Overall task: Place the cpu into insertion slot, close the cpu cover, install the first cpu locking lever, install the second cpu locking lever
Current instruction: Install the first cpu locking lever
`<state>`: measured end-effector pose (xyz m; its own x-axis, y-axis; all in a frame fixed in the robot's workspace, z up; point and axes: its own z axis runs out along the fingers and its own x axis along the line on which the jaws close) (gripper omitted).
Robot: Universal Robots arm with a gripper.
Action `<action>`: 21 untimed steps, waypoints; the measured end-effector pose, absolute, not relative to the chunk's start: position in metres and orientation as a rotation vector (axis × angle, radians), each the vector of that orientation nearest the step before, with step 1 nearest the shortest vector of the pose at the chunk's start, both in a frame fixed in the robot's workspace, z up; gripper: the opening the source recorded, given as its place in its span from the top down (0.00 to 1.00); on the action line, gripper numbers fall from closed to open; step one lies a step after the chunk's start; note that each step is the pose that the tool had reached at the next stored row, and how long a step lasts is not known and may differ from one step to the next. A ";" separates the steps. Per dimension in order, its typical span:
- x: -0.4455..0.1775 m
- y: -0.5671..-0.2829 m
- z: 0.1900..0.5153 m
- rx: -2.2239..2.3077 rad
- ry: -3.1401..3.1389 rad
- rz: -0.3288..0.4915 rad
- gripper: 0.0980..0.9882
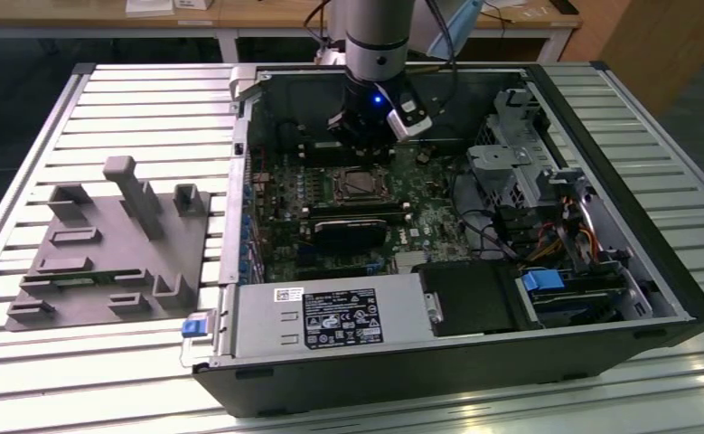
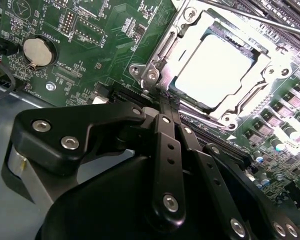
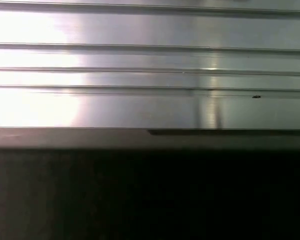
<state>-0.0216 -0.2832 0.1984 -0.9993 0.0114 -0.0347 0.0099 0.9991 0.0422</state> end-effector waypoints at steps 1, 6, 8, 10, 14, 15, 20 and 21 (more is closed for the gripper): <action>-0.022 -0.283 0.198 0.017 3.106 0.065 0.99; -0.022 -0.283 0.200 0.017 3.106 0.065 0.99; -0.022 -0.283 0.201 0.017 3.106 0.065 0.99; -0.022 -0.283 0.201 0.017 3.106 0.066 0.99; -0.022 -0.283 0.201 0.017 3.106 0.049 0.99; -0.022 -0.283 0.201 0.016 3.106 0.043 0.99; -0.022 -0.283 0.197 0.016 3.107 0.021 0.99; -0.022 -0.283 0.197 0.016 3.107 0.020 0.99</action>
<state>-0.0217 -0.2829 0.1967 -0.9994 0.0105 -0.0345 0.0100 0.9999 0.0132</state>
